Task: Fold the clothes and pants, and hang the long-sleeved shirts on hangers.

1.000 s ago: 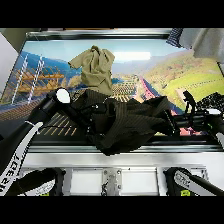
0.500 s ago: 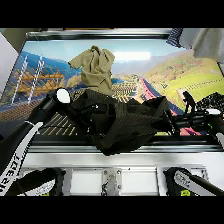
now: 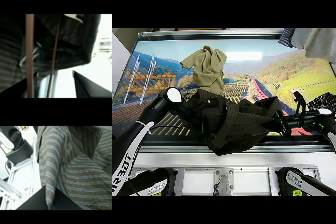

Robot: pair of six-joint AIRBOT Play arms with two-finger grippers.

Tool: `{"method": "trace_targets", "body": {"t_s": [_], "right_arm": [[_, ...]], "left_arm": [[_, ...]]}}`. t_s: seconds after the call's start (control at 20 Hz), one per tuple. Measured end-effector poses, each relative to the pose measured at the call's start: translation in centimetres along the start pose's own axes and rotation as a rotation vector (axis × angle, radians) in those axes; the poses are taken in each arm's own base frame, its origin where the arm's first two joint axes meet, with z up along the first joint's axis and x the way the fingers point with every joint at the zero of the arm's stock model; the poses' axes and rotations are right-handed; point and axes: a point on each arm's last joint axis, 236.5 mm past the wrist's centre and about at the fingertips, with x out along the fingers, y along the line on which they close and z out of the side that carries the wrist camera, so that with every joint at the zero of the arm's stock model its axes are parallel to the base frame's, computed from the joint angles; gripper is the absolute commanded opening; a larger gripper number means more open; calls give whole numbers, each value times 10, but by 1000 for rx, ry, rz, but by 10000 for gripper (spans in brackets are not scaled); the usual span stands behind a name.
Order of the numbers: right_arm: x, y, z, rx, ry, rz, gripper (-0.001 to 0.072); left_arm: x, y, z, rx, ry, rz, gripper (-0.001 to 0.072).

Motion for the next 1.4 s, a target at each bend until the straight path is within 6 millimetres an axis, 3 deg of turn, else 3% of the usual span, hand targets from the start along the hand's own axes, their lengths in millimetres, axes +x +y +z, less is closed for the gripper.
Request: {"method": "trace_targets", "body": {"t_s": [0.25, 0.6, 0.85, 1.4], "right_arm": [[0, -4, 1, -10, -6, -18, 6], [-1, -10, 16, -18, -65, -45, 6], [-2, -16, 22, -11, -94, -70, 6], [-3, -29, 24, -3, -93, -136, 6]], "left_arm": [[-7, 0, -12, -183, 18, -23, 454], [-7, -1, -13, -237, 23, -22, 454], [-16, 11, -15, -330, -14, 5, 454], [-103, 35, -16, -515, -291, 273, 455]]}}
